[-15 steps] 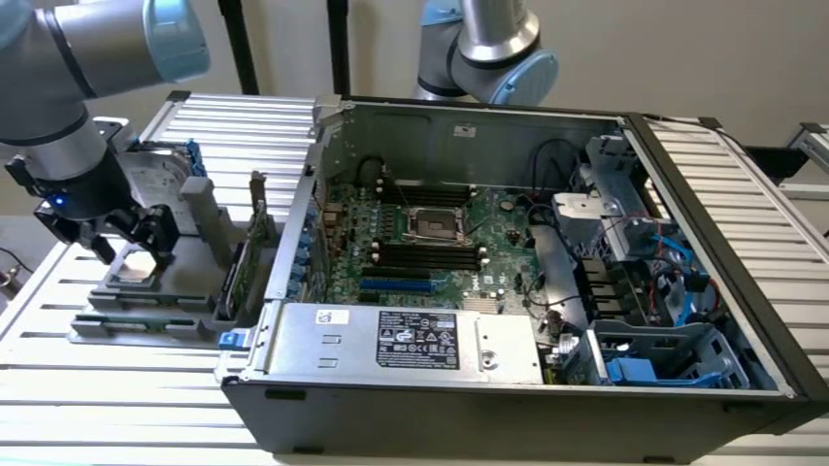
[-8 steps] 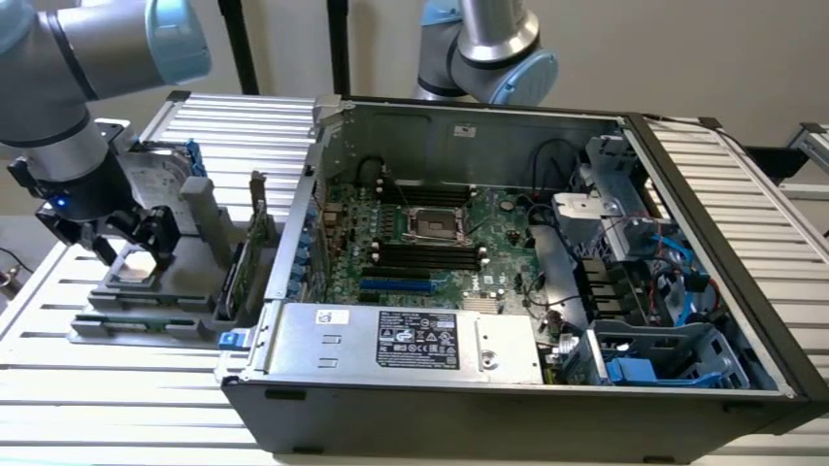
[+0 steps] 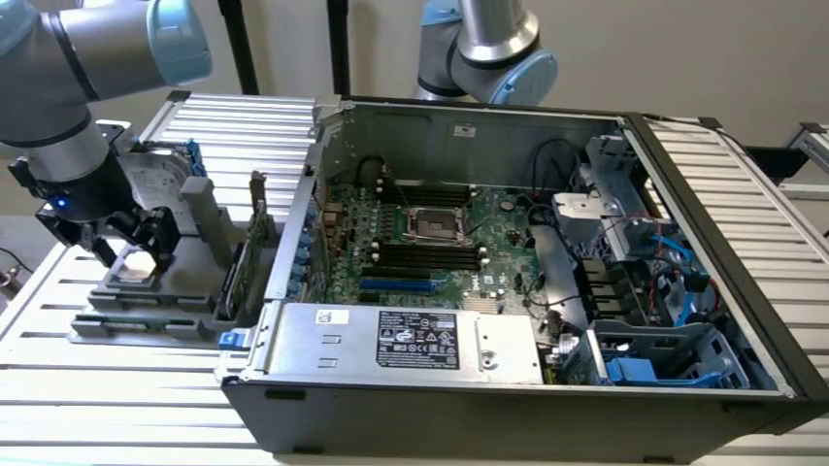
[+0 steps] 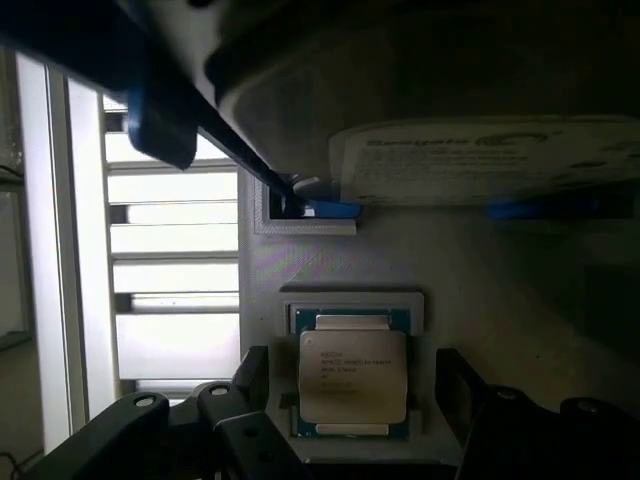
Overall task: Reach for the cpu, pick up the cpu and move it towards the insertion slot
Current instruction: 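Pick up the cpu and move it towards the insertion slot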
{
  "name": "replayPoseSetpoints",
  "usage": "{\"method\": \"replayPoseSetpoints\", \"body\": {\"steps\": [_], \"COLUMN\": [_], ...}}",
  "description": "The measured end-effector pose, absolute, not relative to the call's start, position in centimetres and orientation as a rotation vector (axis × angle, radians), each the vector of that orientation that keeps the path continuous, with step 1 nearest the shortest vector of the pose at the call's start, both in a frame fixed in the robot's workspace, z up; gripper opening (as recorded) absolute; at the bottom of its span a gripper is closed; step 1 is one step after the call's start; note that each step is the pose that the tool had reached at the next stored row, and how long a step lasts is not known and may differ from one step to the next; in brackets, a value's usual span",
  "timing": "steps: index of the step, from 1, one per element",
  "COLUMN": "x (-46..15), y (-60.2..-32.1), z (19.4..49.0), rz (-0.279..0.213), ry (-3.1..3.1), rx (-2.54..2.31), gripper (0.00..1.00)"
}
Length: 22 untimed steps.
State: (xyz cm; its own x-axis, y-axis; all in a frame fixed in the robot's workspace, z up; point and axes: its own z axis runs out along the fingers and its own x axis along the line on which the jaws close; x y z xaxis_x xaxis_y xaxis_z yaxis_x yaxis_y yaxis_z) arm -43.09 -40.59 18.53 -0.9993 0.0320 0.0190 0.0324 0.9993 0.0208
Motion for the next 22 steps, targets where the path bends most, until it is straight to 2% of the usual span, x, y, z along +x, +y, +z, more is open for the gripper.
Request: {"method": "replayPoseSetpoints", "body": {"steps": [22], "x": [-43.13], "y": [-40.49], "z": [18.4], "rz": [-0.033], "ry": [-3.123], "rx": [-0.018], "gripper": [0.77]}}
